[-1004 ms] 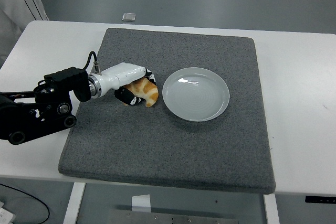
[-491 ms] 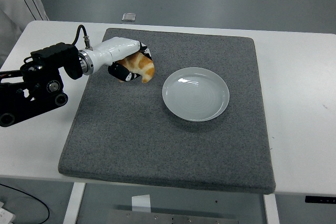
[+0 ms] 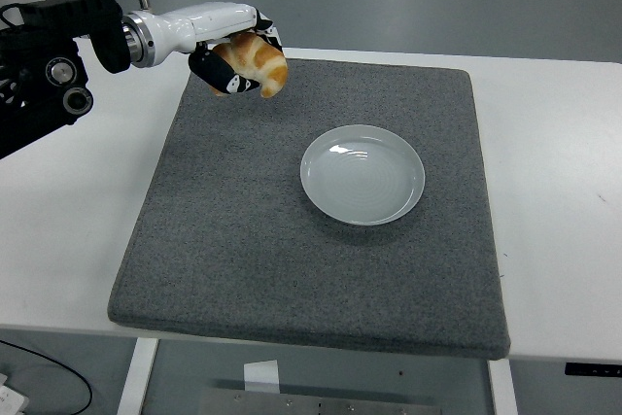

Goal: Place the bread on the plate

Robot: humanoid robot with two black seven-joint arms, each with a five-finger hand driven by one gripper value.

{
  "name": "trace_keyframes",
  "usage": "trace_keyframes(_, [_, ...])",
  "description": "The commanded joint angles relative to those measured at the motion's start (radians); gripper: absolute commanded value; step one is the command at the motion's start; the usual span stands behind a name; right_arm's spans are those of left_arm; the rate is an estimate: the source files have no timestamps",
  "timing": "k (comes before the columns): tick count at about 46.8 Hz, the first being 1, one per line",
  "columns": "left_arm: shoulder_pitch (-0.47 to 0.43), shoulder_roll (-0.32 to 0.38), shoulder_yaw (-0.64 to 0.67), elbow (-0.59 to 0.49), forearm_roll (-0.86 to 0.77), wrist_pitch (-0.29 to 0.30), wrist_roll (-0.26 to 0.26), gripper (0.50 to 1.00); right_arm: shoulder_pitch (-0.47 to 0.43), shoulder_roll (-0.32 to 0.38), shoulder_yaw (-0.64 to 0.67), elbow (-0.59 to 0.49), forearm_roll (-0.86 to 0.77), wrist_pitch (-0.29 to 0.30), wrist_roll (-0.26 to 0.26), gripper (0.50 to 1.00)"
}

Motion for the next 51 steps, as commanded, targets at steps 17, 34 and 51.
trace_keyframes(17, [-0.125,-0.006,-0.002,0.016,-0.038,-0.108,-0.004,0.5,0.0,0.0,0.0,0.0,0.0,0.0,0.0,0.932])
trace_keyframes(34, [-0.145,-0.055,0.001,0.025,-0.04,-0.113,-0.005,0.5,0.0,0.0,0.0,0.0,0.0,0.0,0.0,0.932])
trace_keyframes(51, [-0.159,-0.172,0.008,0.071,-0.038,-0.113,-0.005,0.5,0.0,0.0,0.0,0.0,0.0,0.0,0.0,0.932])
